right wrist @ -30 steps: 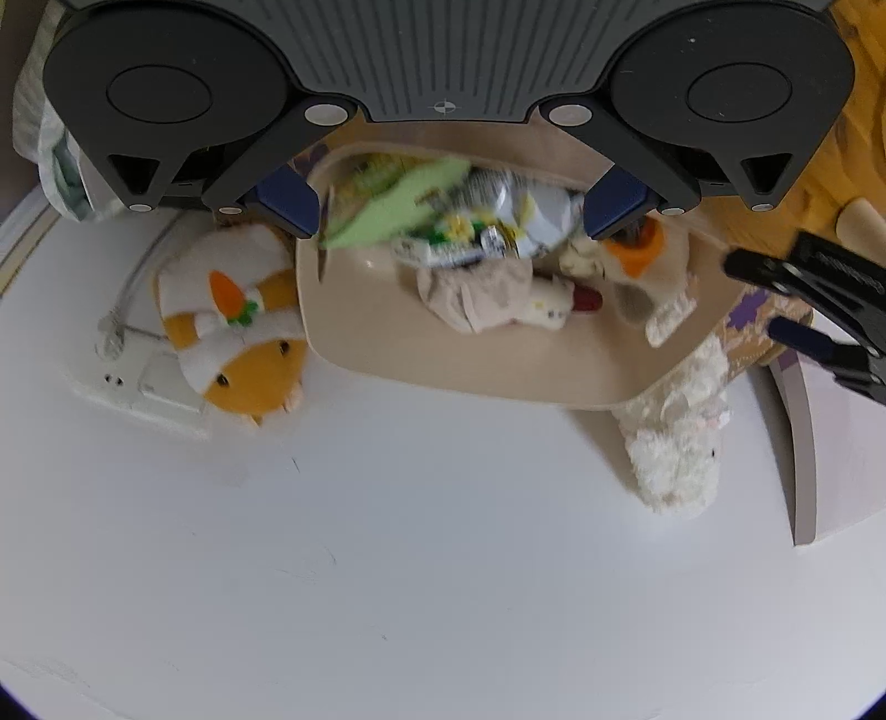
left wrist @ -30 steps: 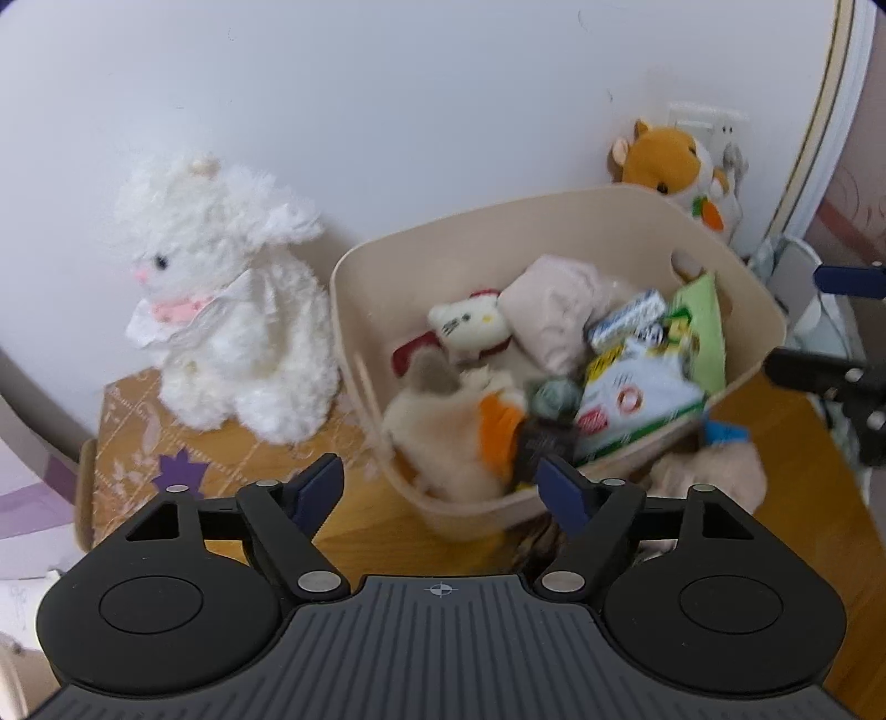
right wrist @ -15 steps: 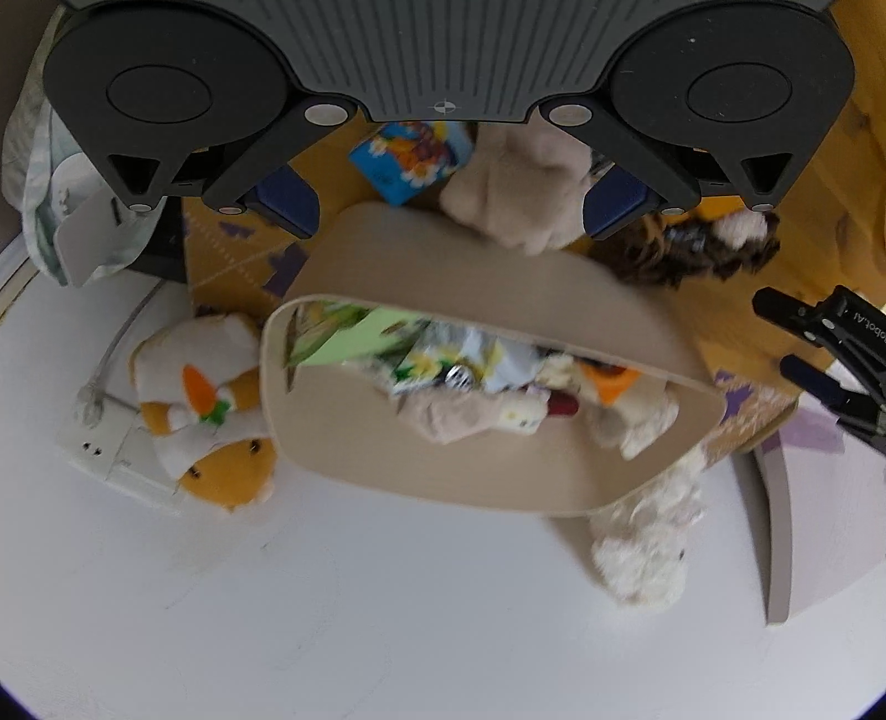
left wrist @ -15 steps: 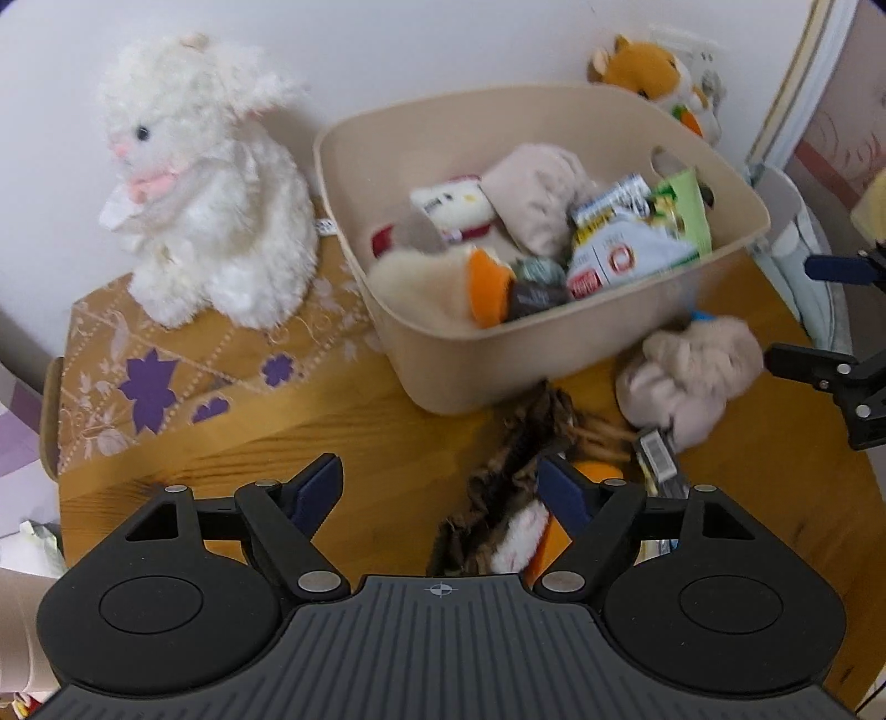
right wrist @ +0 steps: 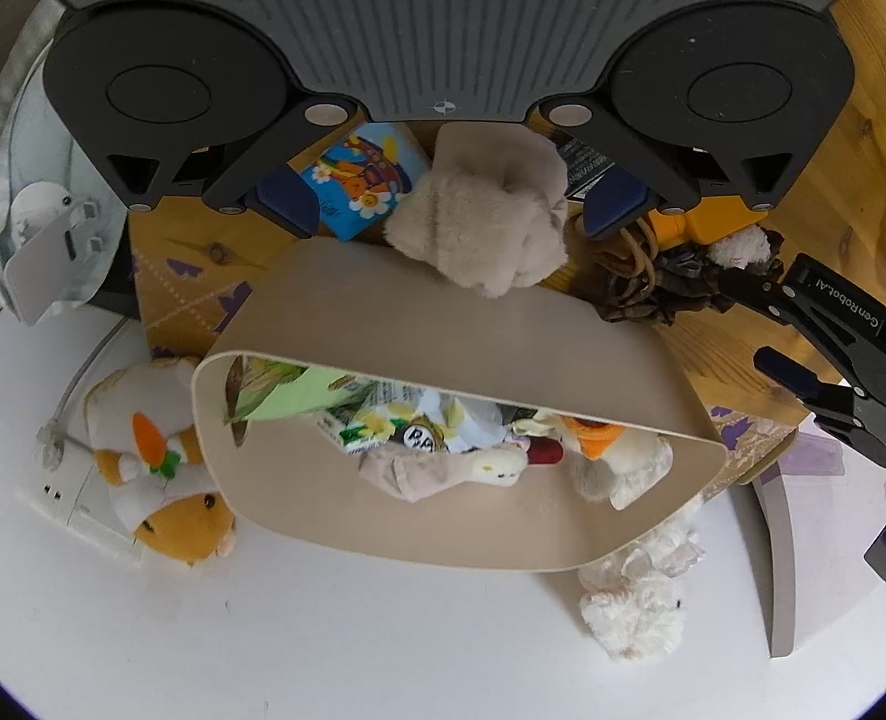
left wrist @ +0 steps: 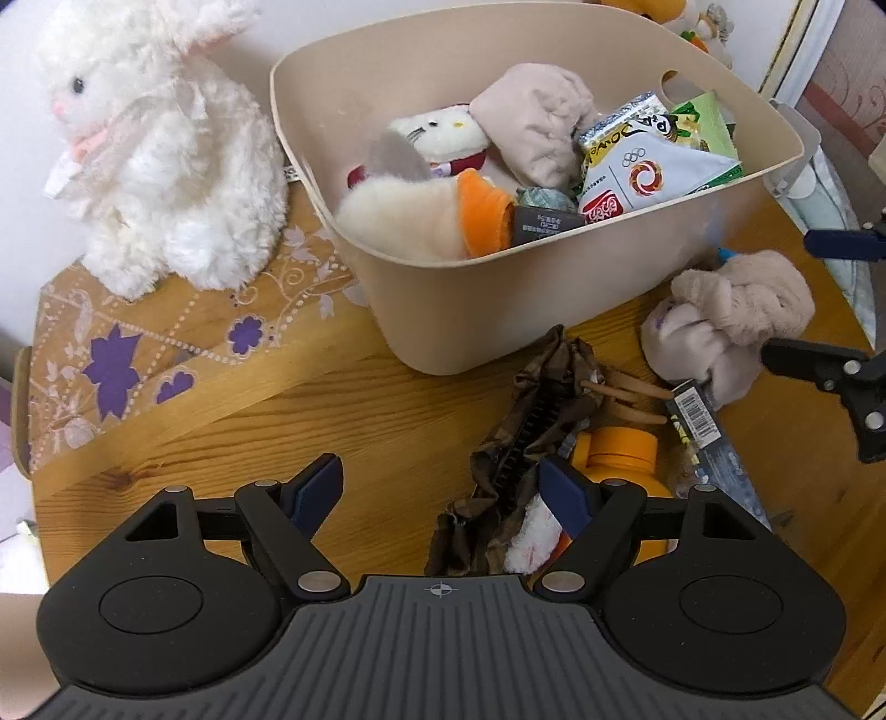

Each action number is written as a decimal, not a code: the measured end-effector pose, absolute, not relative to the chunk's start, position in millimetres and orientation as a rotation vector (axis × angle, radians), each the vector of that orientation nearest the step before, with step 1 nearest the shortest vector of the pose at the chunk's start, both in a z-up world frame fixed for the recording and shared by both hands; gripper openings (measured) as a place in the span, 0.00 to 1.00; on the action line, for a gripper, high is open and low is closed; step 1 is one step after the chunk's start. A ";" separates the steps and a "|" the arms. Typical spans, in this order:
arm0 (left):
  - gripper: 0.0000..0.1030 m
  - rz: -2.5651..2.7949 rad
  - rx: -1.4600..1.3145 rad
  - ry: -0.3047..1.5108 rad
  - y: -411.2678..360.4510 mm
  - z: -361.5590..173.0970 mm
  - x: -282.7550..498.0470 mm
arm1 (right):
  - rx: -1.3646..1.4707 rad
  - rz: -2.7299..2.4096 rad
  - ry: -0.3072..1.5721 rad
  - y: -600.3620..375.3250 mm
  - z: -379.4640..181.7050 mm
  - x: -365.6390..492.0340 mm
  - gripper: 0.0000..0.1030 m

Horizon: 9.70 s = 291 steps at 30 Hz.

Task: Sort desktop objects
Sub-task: 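Grasp the brown plaid cloth with the left tool while the right tool grasps the beige plush, then carry the brown cloth and beige plush into the basket and release both, then grasp the orange bottle with the left tool while the right tool grasps the cartoon tissue pack, then carry the orange bottle and cartoon tissue pack into the basket and release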

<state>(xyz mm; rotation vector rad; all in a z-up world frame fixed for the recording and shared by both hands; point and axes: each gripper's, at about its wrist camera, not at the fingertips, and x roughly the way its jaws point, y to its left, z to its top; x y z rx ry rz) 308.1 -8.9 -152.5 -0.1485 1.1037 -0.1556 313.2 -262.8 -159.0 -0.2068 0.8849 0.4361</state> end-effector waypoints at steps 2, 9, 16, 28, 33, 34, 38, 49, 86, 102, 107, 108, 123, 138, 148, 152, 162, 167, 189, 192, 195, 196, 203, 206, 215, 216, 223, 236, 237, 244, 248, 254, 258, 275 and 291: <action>0.77 -0.164 -0.153 1.107 -9.7 -154.8 310.6 | -0.205 0.432 0.896 -261.1 -163.5 315.6 1.00; 0.77 -0.200 -0.173 1.117 -14.5 -164.7 318.6 | -0.202 0.413 0.921 -258.7 -175.3 322.5 1.00; 0.73 -0.217 -0.172 1.148 -22.4 -175.7 327.4 | -0.174 0.409 0.945 -261.3 -185.5 326.7 0.91; 0.45 -0.253 -0.114 1.144 -36.6 -177.0 324.3 | -0.168 0.473 0.936 -257.7 -184.3 324.1 0.42; 0.44 -0.197 -0.077 1.142 -37.2 -176.6 315.9 | -0.186 0.490 0.923 -257.9 -182.7 319.3 0.33; 0.44 -0.187 -0.074 1.143 -36.7 -176.4 314.0 | -0.194 0.493 0.919 -257.7 -182.4 317.7 0.32; 0.44 -0.149 -0.070 1.143 -32.0 -175.4 306.2 | -0.216 0.491 0.902 -257.3 -180.2 311.6 0.29; 0.44 -0.100 -0.110 1.098 -2.2 -160.9 281.8 | -0.240 0.506 0.859 -264.1 -164.3 300.7 0.10; 0.44 -0.050 -0.197 1.055 20.7 -139.8 250.6 | -0.278 0.463 0.943 -271.6 -179.0 284.6 0.34; 0.44 -0.036 -0.240 1.009 34.2 -126.4 240.1 | -0.295 0.512 0.846 -282.5 -152.5 272.6 0.09; 0.44 -0.040 -0.253 0.969 42.6 -112.7 239.1 | -0.274 0.539 0.803 -291.4 -127.6 269.9 0.09; 0.44 -0.040 -0.256 0.961 44.4 -110.0 239.0 | -0.269 0.546 0.791 -292.8 -121.8 269.4 0.09; 0.44 -0.032 -0.302 0.831 67.3 -62.4 267.1 | -0.205 0.585 0.627 -298.3 -48.8 289.1 0.07; 0.44 -0.086 -0.300 0.747 53.0 -24.9 318.3 | -0.238 0.571 0.535 -288.3 -16.7 320.2 0.06; 0.45 -0.053 -0.337 0.779 25.0 -25.5 366.2 | -0.222 0.464 0.574 -256.4 -46.4 380.6 0.07; 0.46 -0.052 -0.367 0.842 9.5 -37.1 378.6 | -0.187 0.437 0.661 -248.0 -70.8 393.6 0.15; 0.70 0.003 -0.356 0.904 0.5 -55.3 371.5 | -0.225 0.469 0.672 -249.6 -79.8 363.4 0.77; 0.71 0.013 -0.354 0.911 5.6 -57.0 354.1 | -0.201 0.465 0.673 -266.9 -80.1 342.3 0.93; 0.75 -0.135 -0.262 1.103 -30.1 -118.1 280.7 | -0.133 0.314 0.937 -300.4 -159.2 302.2 1.00; 0.75 -0.152 -0.252 1.138 -38.3 -128.3 280.9 | -0.093 0.289 0.969 -299.2 -169.4 305.3 1.00; 0.75 -0.154 -0.241 1.166 -43.6 -138.0 283.0 | -0.079 0.265 0.990 -295.6 -178.7 309.4 1.00; 0.75 -0.152 -0.239 1.176 -44.6 -141.5 284.2 | -0.081 0.259 0.994 -293.5 -180.9 310.3 1.00; 0.76 -0.172 -0.287 1.210 -44.2 -153.4 291.8 | -0.110 0.219 1.015 -282.3 -197.1 318.5 1.00; 0.76 -0.176 -0.306 1.222 -46.1 -158.2 295.0 | -0.108 0.200 1.025 -281.5 -202.8 322.4 1.00; 0.74 -0.160 -0.342 1.223 -46.4 -169.1 306.2 | -0.069 0.162 1.048 -287.7 -213.7 332.4 0.89; 0.71 -0.161 -0.347 1.223 -46.1 -170.1 307.2 | -0.064 0.161 1.054 -289.2 -215.5 334.7 0.87; 0.56 -0.137 -0.346 1.230 -48.0 -175.4 305.7 | -0.038 0.153 1.067 -294.6 -220.1 335.7 0.78; 0.55 -0.075 -0.383 1.219 -27.9 -181.6 282.7 | -0.040 0.174 1.052 -306.7 -216.7 324.0 0.47; 0.55 -0.071 -0.386 1.215 -26.3 -181.6 280.1 | -0.039 0.178 1.051 -307.8 -216.6 321.5 0.47; 0.53 -0.062 -0.406 1.176 -11.8 -175.3 259.6 | -0.031 0.224 1.016 -314.1 -204.7 305.9 0.46; 0.53 -0.039 -0.416 1.152 -11.7 -170.0 256.3 | -0.012 0.229 0.987 -317.4 -194.9 289.7 0.46; 0.53 -0.019 -0.436 1.121 -4.6 -152.9 241.6 | 0.012 0.265 0.945 -328.1 -172.2 262.0 0.46; 0.53 -0.014 -0.437 1.093 1.3 -142.9 236.7 | 0.023 0.284 0.913 -337.1 -153.6 254.5 0.46; 0.53 0.042 -0.433 0.910 46.5 -74.8 233.6 | -0.024 0.311 0.726 -341.1 -78.4 265.6 0.46; 0.53 0.058 -0.370 0.766 43.7 -20.5 306.3 | -0.085 0.331 0.599 -307.5 -41.0 327.5 0.46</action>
